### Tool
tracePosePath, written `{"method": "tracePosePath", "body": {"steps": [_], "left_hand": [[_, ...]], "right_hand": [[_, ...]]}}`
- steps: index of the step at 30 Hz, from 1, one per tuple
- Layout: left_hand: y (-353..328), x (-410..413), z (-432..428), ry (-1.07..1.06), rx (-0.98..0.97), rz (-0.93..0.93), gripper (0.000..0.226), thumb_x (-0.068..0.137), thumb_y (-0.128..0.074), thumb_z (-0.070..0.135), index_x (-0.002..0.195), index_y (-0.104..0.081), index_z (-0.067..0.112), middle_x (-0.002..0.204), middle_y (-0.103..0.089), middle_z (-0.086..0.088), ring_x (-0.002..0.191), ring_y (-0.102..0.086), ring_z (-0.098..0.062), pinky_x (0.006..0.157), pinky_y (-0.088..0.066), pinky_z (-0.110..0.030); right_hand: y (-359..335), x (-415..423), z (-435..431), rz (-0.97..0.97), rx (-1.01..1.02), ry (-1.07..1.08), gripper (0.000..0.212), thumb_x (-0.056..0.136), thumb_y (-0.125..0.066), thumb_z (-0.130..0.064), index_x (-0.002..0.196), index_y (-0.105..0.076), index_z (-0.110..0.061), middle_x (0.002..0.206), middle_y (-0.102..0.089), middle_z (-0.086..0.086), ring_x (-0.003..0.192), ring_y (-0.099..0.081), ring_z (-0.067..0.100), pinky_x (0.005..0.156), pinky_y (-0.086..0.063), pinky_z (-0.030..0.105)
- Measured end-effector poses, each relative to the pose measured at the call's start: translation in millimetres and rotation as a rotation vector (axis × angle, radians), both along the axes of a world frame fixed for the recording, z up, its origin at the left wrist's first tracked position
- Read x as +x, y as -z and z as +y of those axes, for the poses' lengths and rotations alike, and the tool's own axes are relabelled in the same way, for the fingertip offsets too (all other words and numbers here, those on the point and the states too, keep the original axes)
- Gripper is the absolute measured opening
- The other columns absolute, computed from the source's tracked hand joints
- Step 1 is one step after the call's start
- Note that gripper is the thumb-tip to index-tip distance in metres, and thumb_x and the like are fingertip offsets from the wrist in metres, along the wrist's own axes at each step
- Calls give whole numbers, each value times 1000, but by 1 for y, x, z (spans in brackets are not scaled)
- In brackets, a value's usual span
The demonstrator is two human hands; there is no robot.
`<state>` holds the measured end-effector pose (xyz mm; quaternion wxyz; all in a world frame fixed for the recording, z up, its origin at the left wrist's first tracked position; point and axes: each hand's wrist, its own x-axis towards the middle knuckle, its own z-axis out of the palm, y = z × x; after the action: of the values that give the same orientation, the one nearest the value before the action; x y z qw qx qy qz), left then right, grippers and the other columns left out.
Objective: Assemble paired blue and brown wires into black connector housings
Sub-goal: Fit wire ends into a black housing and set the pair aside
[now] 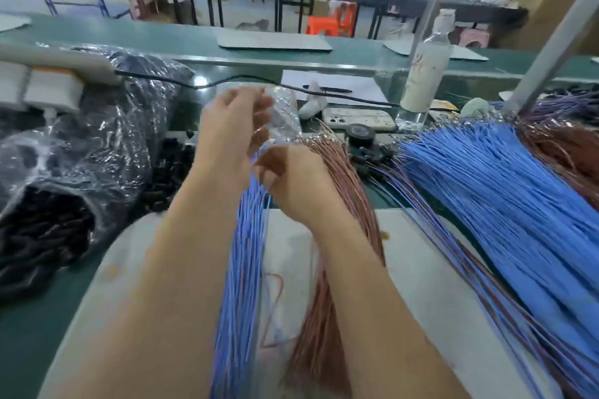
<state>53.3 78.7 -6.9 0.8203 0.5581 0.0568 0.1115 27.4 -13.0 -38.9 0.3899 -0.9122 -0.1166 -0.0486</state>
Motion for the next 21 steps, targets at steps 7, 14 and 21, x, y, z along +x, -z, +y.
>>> {"method": "tracePosePath", "body": {"steps": [7,14,21], "left_hand": [[24,-16,83,-213,-389,156,23,94,-43,12,74,-53,17,70,-58,7,49,-50,-1,49,-37,-13],[35,-17,94,-262,-411,190,21,95,-44,12,76,-52,19,72,-58,8,50,-50,0,51,-39,-14],[39,-16,85,-282,-376,177,15,93,-45,11,84,-55,18,73,-62,7,56,-52,-3,52,-41,-15]], "right_hand": [[31,15,86,-3,-328,-77,31,91,-51,-13,122,-58,-16,120,-59,9,112,-51,30,80,-44,34],[27,15,98,-19,-579,-75,29,90,-46,-7,116,-57,-9,119,-51,12,111,-47,33,76,-34,37],[24,19,89,6,-440,-36,22,88,-51,-1,107,-60,-9,98,-58,10,91,-56,30,68,-40,32]]}}
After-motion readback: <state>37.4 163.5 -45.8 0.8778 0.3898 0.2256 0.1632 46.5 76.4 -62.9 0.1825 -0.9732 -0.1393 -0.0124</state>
